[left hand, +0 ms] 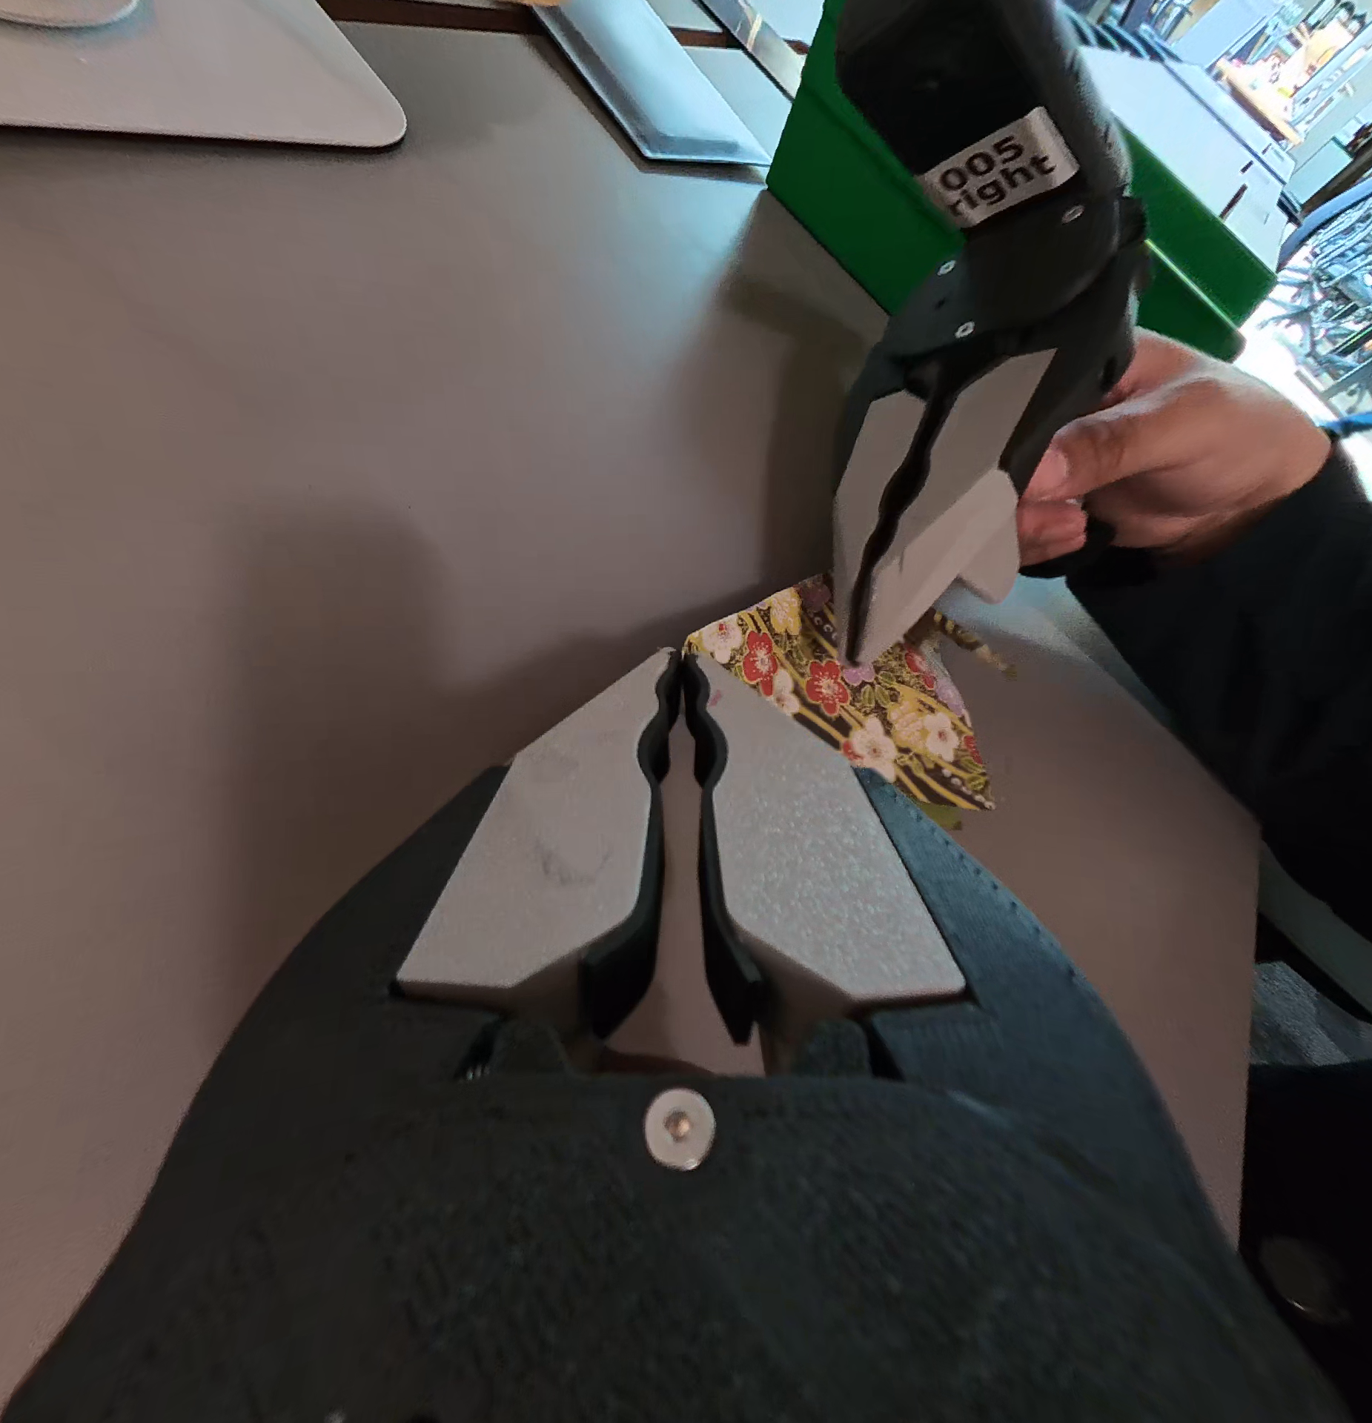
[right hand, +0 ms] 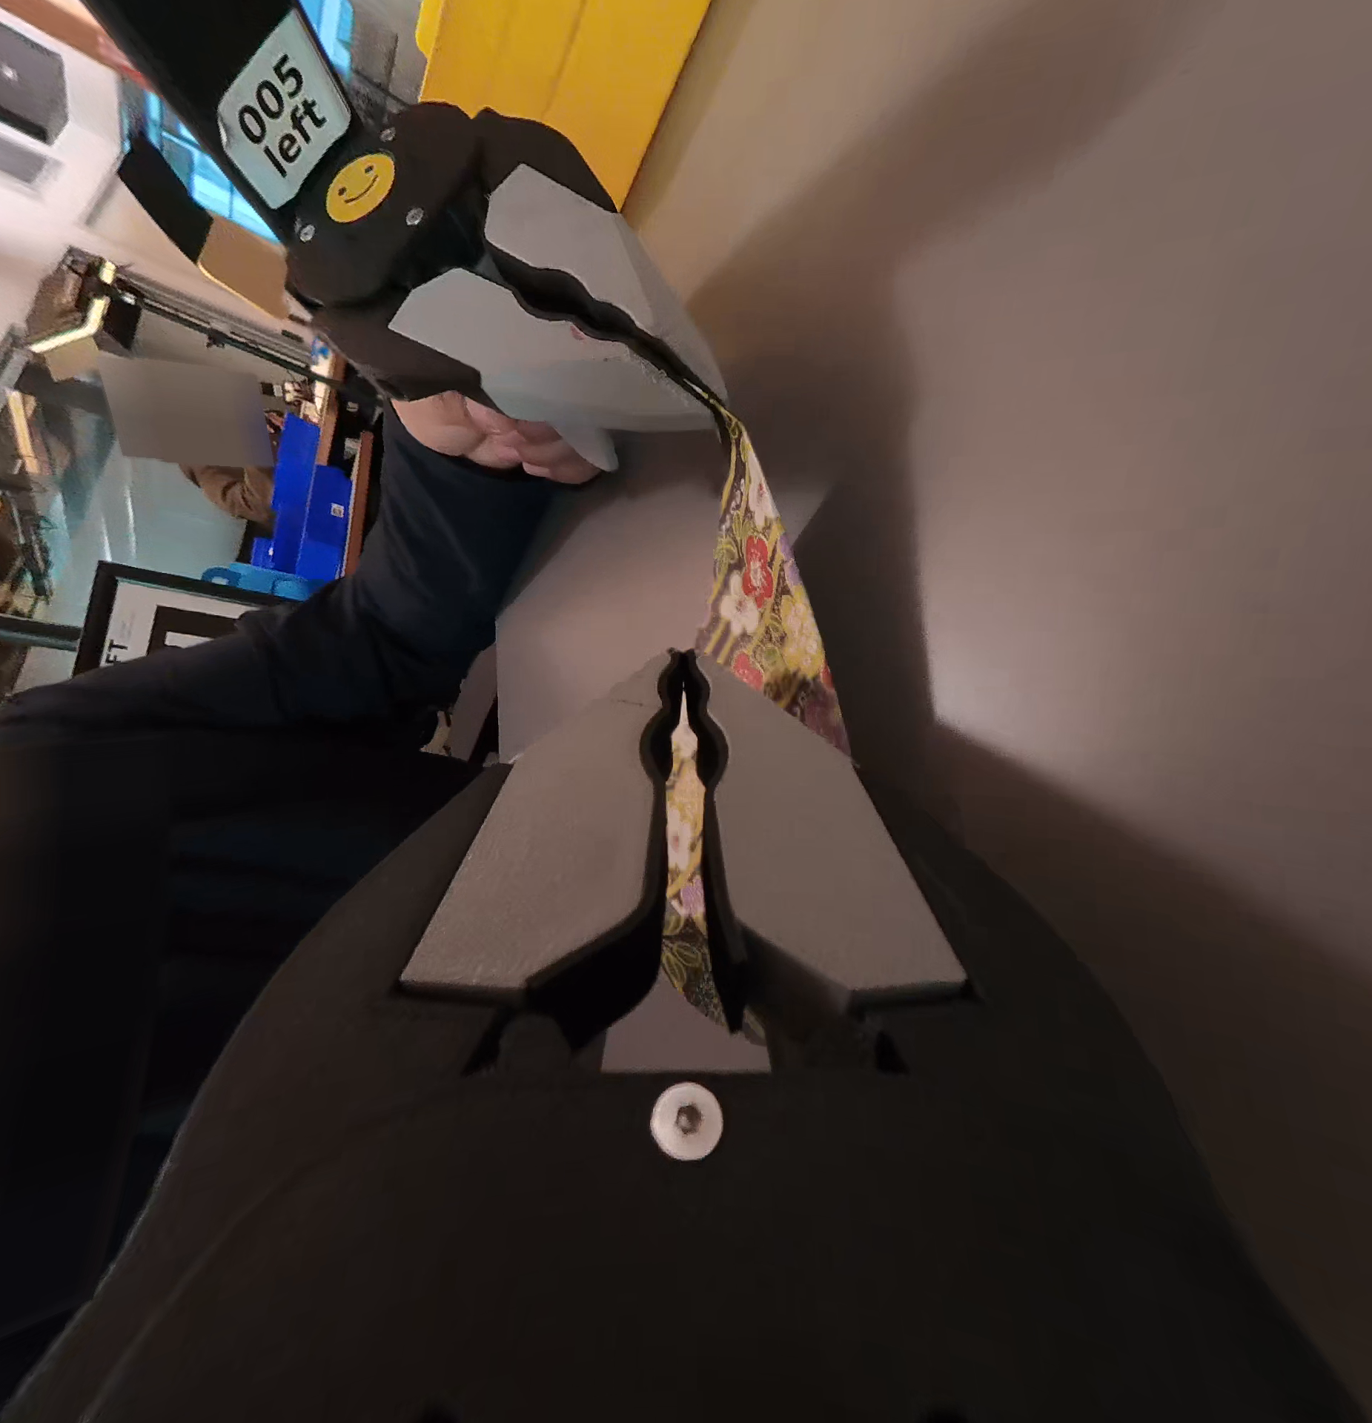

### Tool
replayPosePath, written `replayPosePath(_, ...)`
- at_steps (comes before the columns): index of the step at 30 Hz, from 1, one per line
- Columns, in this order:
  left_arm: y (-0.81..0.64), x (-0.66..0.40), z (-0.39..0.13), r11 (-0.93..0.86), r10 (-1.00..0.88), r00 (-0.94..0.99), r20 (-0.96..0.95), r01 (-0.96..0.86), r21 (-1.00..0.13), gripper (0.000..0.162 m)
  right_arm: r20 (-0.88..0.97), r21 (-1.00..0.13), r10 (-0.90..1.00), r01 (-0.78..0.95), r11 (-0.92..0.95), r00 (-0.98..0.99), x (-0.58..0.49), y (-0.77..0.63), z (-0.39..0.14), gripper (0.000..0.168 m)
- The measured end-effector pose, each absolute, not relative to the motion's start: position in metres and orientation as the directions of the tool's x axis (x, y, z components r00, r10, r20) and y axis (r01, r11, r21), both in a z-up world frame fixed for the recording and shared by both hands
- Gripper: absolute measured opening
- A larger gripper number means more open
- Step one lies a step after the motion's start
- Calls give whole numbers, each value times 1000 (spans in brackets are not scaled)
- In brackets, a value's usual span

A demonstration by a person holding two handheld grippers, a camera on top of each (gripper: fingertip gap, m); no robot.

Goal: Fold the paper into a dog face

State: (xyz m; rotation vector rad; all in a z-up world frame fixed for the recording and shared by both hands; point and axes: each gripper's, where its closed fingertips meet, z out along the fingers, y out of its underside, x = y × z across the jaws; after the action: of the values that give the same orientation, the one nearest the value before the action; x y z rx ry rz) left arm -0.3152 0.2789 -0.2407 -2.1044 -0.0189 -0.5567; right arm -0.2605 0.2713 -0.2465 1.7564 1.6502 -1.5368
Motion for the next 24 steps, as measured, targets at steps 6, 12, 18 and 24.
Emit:
replayPosePath(6,279,-309,-236,-561,-223,886,407,225,-797,0,-796,-387,586,873,-297,-153,-271,267,-271,0)
replayPosePath(12,278,-296,-230,-556,-262,874,408,209,-805,0,-798,-388,588,858,-336,-130,-281,271,-274,0)
replayPosePath(18,275,-285,-236,-581,-291,878,381,154,-799,0,-825,-383,551,842,-381,-126,-284,276,-272,0)
replayPosePath(24,274,-274,-242,-597,-314,880,355,108,-795,0,-829,-389,546,827,-406,-122,-287,283,-271,0)
